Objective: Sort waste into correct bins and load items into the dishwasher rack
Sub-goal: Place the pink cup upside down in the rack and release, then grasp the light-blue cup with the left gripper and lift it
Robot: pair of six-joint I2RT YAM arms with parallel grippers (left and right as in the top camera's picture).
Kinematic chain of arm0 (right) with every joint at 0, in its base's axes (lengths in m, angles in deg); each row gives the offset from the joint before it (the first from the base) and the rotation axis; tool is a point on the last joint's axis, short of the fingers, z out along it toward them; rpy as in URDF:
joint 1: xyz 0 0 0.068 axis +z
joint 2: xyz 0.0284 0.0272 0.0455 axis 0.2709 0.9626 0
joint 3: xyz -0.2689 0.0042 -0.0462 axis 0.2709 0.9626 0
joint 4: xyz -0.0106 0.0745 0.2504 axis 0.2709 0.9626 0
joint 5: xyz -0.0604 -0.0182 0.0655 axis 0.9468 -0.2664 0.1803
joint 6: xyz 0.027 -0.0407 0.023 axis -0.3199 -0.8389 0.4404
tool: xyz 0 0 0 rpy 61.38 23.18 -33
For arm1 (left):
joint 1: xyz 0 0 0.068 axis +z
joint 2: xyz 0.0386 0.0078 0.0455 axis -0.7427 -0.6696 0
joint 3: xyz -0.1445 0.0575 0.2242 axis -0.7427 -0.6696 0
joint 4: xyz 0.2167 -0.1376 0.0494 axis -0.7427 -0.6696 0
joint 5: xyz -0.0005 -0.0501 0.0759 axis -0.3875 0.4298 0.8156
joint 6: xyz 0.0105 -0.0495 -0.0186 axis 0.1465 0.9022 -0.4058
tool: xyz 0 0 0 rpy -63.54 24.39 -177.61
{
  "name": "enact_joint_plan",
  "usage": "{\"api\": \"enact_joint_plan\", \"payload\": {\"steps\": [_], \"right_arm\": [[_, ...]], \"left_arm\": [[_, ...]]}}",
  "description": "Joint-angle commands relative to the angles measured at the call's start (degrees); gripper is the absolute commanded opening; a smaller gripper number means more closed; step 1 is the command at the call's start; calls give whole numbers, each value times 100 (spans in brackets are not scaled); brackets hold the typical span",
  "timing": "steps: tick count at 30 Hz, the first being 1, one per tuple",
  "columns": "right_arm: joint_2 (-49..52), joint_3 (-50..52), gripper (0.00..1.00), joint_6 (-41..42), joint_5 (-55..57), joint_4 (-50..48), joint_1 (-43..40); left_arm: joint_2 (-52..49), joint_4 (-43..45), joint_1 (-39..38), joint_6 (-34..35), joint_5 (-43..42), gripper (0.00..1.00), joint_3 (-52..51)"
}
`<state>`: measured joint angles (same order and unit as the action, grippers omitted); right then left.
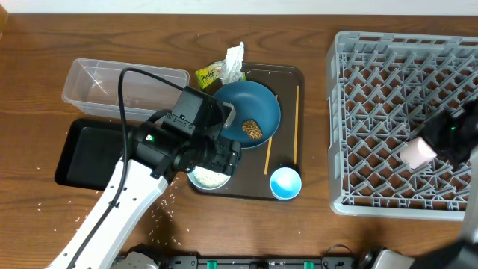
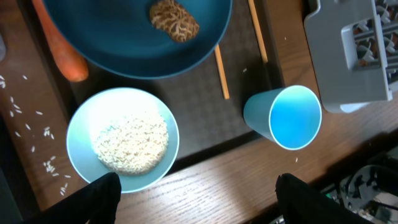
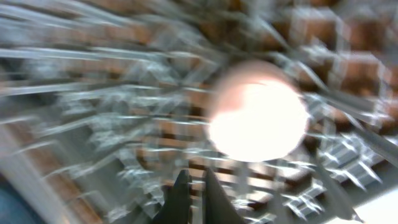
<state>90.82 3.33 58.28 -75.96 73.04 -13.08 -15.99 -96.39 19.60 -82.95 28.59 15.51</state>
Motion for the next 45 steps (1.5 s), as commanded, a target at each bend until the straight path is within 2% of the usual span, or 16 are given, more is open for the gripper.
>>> {"api": "enact_joint_plan", "payload": {"steps": [1,4,9,14,20,30,32,34,40,45], "right_arm": [[-820,-42,25,-682,-1622,-192,15],[-1296,-42,51,-859,-2009,-284,103],[-1792,-42,77,-855,-1978,-245,343],[-1867,-42,78,-697,-1980,-168,365],[-1838,-42,77,-702,-1897,-42,365],[-1810,-39,75,-706,-1895,153,365],[-1810,-39,75,-706,-1895,192,365],[-1810,-39,75,-706,-1895,208,365],[-1810,-39,74,-704,-1897,229,365],[-1810,-39,74,-774,-1895,284,367]], "left_arm": [[-39,-79,-17,-52,-385,82,-37],[-72,-48,-166,-57,-575,82,-214],[-374,142,-662,-57,-540,82,-568],[-820,592,-1392,-48,-507,81,-654],[-1515,973,-2052,520,802,81,-654],[-2382,2085,-2085,1132,717,79,-654],[-2396,2212,-2085,1132,579,69,-654],[-2398,2277,-2085,1178,592,46,-654],[-2393,2251,-2085,1176,595,6,-654],[-2083,1766,-1952,1128,577,6,-428]]}}
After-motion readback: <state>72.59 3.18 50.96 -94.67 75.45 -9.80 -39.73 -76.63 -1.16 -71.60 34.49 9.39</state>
